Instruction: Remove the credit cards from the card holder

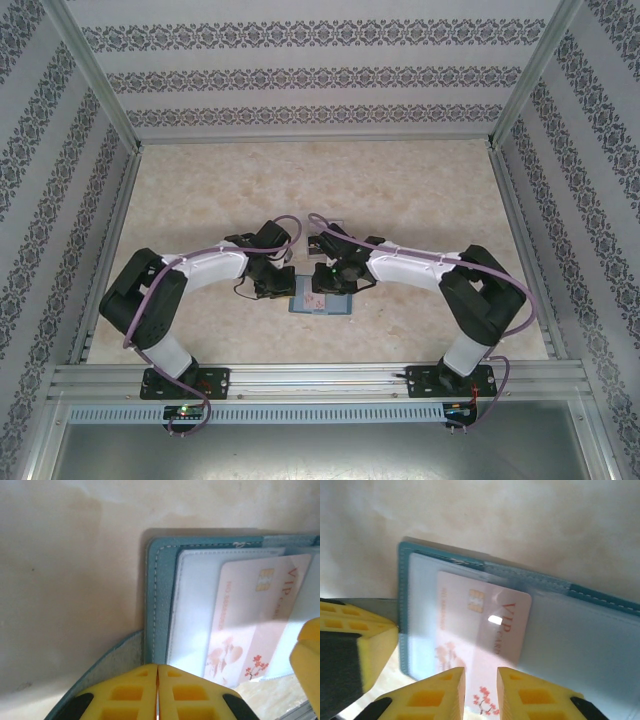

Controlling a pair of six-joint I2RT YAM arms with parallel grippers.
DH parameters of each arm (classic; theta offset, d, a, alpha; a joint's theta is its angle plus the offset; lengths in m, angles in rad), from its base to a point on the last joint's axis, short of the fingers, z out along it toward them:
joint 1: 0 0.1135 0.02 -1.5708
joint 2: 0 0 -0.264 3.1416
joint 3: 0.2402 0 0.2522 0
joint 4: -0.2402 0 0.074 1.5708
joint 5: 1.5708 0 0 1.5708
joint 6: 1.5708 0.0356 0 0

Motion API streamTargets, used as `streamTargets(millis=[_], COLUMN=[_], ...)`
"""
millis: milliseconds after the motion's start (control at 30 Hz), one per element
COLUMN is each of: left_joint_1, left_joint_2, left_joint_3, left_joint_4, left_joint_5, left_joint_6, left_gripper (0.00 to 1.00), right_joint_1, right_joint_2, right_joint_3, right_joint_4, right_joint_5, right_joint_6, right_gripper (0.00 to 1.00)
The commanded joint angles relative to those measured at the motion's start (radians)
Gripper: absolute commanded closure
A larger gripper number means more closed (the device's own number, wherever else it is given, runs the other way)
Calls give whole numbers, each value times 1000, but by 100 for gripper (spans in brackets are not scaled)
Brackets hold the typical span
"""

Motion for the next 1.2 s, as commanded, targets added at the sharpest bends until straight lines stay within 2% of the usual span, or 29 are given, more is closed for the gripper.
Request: streamTargets(millis=[0,433,867,1167], left_joint_1=[-9,-44,-45,-44], left_joint_2=[-36,112,137,136], left_joint_3=[57,77,25,28], left_joint_4=[-56,6,-7,-19], left_joint_5=[-16,0,-54,-64], left_joint_6=[5,9,24,30], left_gripper=[91,91,91,91], right_joint_1=[-6,-24,-32,-35], right_joint_2=[-40,5,39,-24], right_joint_3=[-23,-80,-97,-119], right_joint_4=[16,121,86,103], right_joint_5=[-19,-53,-9,-21], right_joint_6=[25,68,38,43], right_gripper=[75,75,74,71])
